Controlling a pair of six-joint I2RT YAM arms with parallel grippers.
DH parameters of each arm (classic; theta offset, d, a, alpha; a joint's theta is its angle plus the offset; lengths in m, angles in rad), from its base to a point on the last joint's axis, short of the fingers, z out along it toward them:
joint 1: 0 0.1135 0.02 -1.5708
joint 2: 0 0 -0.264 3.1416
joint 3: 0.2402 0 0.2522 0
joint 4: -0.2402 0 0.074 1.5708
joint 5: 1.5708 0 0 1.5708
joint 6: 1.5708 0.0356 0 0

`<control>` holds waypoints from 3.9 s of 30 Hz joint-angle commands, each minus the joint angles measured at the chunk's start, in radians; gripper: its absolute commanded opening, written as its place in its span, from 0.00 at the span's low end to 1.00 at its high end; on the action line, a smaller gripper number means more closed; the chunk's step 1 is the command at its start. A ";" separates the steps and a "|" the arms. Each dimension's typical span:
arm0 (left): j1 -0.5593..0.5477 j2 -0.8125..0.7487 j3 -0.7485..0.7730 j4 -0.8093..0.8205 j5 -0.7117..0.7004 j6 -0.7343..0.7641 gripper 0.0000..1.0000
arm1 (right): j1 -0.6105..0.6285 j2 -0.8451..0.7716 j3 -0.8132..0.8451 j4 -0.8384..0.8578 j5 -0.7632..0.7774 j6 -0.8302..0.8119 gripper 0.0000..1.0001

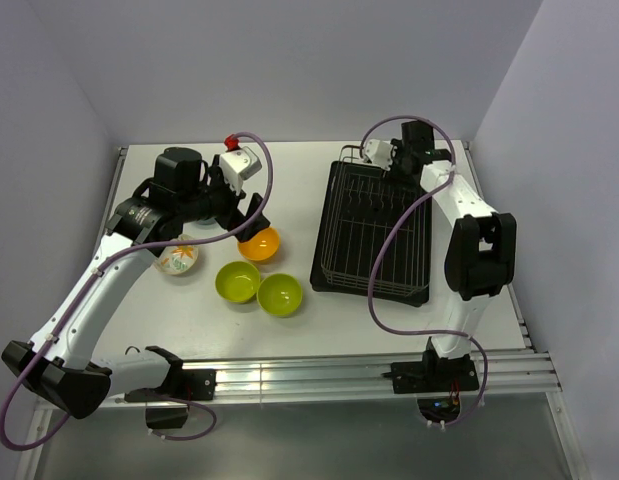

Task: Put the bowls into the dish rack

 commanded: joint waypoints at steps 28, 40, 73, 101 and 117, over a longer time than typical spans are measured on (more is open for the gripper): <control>0.006 -0.024 0.002 0.025 0.000 0.026 0.96 | 0.046 -0.030 -0.107 0.050 0.116 -0.088 0.48; 0.006 -0.030 0.001 0.021 -0.003 0.033 0.96 | 0.063 -0.073 -0.165 0.027 0.139 -0.071 0.71; 0.251 0.066 0.059 -0.077 0.182 -0.047 0.97 | 0.099 -0.301 -0.085 -0.138 0.023 0.116 1.00; 0.940 0.448 -0.197 -0.156 0.081 0.296 0.76 | 0.108 -0.281 0.331 -0.441 -0.571 0.856 1.00; 0.938 0.597 -0.222 0.007 0.151 0.184 0.45 | 0.154 -0.332 0.254 -0.404 -0.632 0.966 1.00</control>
